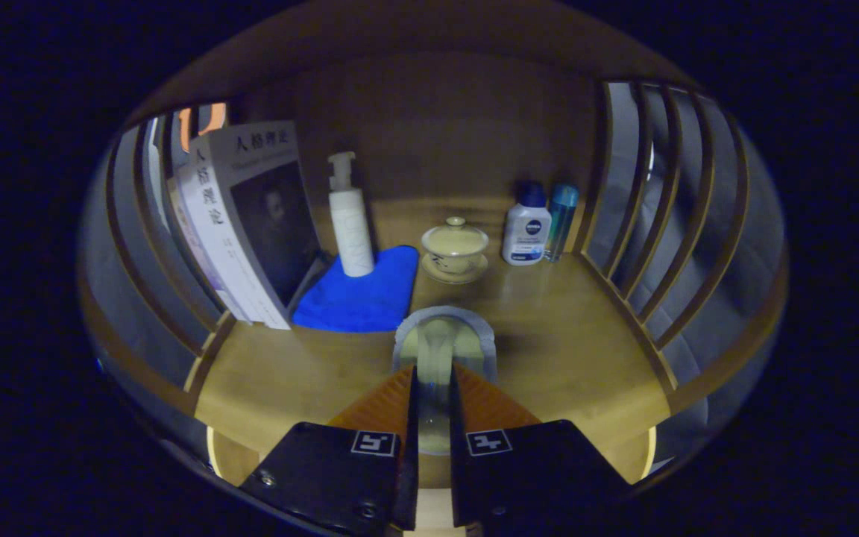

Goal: Pull open the drawer, take out the items inside it, and place them on the countertop above the cabinet.

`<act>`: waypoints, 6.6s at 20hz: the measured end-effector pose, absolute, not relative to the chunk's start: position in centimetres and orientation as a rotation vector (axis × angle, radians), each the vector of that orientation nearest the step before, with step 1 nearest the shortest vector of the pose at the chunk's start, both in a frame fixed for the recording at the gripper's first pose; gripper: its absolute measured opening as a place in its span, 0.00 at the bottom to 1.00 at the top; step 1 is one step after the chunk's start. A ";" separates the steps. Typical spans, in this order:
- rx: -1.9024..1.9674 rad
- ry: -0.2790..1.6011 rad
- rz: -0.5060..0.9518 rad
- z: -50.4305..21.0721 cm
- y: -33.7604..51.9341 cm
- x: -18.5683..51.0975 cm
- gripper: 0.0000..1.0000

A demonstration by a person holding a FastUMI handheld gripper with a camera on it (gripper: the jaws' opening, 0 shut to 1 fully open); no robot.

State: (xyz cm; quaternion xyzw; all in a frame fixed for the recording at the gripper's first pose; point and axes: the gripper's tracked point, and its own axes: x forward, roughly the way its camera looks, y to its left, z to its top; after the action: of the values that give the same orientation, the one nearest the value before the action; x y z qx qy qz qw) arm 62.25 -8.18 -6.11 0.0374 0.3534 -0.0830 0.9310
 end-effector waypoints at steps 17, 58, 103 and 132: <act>0.000 0.768 -0.190 -8.5 -7.8 64.7 0.38; -0.061 0.100 -0.058 3.1 -2.7 29.6 0.99; -0.006 0.232 -0.142 -21.3 -3.4 29.5 1.00; 0.017 0.353 -0.141 -19.3 -3.4 46.5 1.00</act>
State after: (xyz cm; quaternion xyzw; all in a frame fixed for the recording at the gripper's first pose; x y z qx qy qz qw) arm 46.53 -3.44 -19.26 0.0083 0.1756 -0.0702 0.9819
